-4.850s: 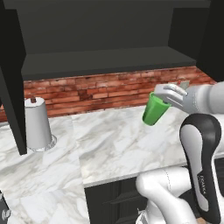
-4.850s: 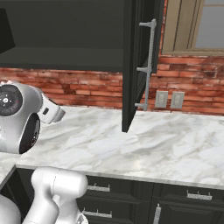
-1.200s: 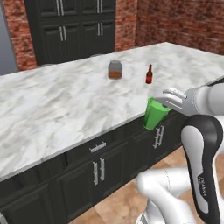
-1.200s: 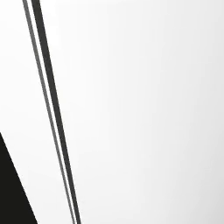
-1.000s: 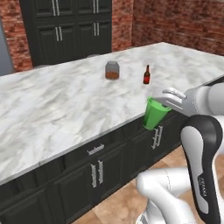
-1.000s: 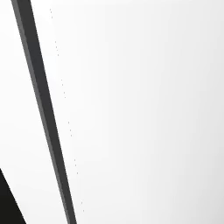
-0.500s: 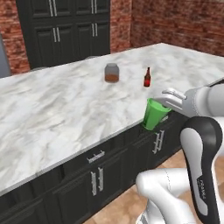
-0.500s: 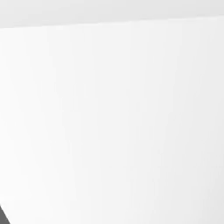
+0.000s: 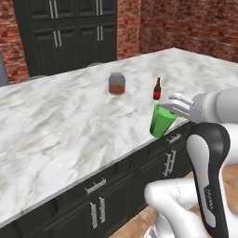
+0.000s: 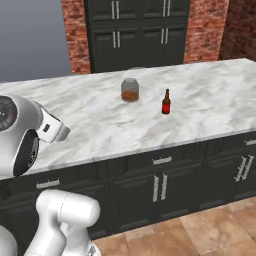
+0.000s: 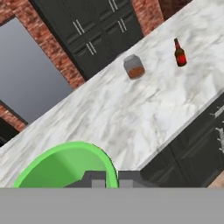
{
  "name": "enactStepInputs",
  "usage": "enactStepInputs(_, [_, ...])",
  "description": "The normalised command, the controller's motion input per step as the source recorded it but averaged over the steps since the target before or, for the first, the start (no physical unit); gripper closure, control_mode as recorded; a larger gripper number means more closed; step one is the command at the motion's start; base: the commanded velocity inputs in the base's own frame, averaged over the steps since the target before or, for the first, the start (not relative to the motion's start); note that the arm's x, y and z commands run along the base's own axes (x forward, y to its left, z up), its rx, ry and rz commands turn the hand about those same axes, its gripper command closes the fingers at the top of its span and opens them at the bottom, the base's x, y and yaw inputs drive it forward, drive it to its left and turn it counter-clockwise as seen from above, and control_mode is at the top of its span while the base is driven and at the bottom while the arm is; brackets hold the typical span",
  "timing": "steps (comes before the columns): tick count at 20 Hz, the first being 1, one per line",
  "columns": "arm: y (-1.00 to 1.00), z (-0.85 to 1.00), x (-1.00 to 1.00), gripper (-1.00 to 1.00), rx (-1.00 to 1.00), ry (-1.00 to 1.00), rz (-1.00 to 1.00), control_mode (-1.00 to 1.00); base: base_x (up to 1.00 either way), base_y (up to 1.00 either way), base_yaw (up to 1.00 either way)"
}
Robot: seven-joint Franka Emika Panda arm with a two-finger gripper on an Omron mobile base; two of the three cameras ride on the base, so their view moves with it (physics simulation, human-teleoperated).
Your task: Open the cabinet directly in front. Then move the beer and the cup to the dining counter with the jar on it.
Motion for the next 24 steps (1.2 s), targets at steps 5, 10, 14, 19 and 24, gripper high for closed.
enactStepInputs(5, [0.0, 0.0, 0.0, 1.0, 0.0, 0.0, 0.0, 1.0, -0.01, -1.0, 0.03])
enactStepInputs(10, [0.0, 0.0, 0.0, 1.0, 0.0, 0.0, 0.0, 1.0, 0.78, -0.88, 0.11])
enactStepInputs(14, [0.0, 0.0, 0.0, 1.0, 0.0, 0.0, 0.0, 1.0, 0.62, -0.67, 0.4])
enactStepInputs(19, [0.0, 0.0, 0.0, 1.0, 0.0, 0.0, 0.0, 1.0, 0.44, -0.41, 0.33])
enactStepInputs(24, [0.0, 0.0, 0.0, 1.0, 0.0, 0.0, 0.0, 1.0, 0.24, -0.47, 0.41])
